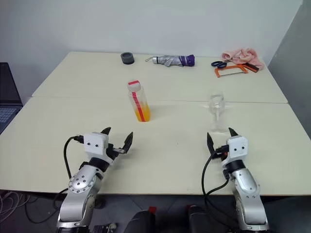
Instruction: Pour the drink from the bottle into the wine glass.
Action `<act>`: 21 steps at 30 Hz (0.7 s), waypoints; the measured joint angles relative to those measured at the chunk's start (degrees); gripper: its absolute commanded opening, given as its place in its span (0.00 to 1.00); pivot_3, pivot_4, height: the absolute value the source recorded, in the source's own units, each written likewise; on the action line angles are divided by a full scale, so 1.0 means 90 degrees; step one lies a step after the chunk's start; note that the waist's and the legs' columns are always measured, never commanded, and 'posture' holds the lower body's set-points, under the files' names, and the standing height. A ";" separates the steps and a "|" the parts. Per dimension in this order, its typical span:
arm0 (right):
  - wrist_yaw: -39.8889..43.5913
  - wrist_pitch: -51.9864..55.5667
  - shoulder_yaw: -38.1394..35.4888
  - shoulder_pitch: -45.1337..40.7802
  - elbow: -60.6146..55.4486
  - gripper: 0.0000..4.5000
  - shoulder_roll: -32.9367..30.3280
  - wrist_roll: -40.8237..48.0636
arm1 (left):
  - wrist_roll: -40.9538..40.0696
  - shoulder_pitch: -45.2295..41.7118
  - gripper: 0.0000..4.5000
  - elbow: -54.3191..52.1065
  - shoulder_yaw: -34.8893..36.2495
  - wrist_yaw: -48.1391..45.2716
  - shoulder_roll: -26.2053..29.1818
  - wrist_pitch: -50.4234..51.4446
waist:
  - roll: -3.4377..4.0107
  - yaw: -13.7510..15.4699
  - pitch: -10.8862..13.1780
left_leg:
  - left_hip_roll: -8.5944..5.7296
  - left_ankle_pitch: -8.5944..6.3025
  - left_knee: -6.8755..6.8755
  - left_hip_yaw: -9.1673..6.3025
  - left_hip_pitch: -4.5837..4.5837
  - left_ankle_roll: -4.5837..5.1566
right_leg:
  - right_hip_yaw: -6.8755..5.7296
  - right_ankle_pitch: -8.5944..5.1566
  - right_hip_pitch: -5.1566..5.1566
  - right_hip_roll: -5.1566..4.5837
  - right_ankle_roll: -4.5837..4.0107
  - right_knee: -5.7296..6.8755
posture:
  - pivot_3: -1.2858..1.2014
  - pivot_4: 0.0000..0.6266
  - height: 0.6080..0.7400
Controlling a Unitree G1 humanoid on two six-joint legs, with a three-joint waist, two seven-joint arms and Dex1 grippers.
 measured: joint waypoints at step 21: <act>0.0013 0.0028 0.0005 0.0092 0.0005 1.00 -0.0042 -0.0012 | -0.0315 0.0065 0.99 -0.0136 -0.0057 -0.0416 0.0102 0.0416 | 0.0000 0.0000 0.0000 | -0.0001 0.0000 0.0000 0.0000 0.0000 0.0000 | 0.0000 -0.0001 0.0000 0.0000 0.0002 0.0000 | 0.52 0.24 1.00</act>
